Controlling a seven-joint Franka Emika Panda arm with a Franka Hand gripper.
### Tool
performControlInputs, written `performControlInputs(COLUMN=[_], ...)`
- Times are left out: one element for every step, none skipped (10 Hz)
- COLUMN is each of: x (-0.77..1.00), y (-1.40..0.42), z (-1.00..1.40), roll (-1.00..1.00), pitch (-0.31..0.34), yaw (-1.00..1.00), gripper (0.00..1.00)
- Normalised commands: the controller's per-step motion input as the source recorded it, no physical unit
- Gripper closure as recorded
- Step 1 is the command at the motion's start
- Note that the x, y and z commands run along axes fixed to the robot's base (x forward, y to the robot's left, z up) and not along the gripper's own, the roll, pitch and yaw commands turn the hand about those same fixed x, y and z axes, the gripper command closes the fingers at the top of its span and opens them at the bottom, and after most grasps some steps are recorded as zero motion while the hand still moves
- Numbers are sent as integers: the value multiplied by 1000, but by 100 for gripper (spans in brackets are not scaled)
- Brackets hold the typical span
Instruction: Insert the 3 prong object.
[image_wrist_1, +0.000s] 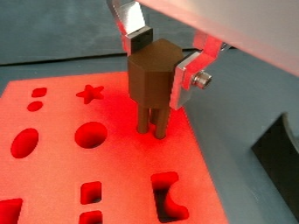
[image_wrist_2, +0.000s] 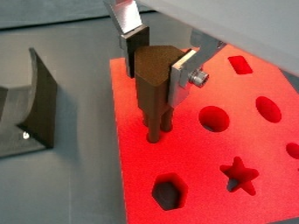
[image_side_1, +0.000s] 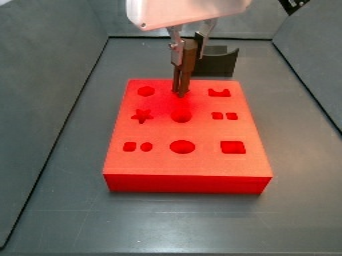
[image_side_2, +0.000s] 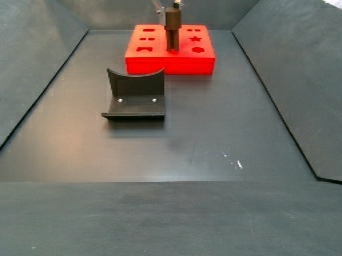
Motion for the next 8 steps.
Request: performControlInputs(x=[160,120,80,60,0,0,29,51], y=[0,0,-54,-49,0,0,0,0], z=[0,-80,-251,-409,-426,-503,-594,-457], roll=[209,193,159,61,0,-39,-90,-124], pitch=[23,7,37,134,203,227,274,341], yaw=[-371,-354,-340,-271,-246,-206,-194,-237], gripper=[100,100,100,100,100,100,100,100])
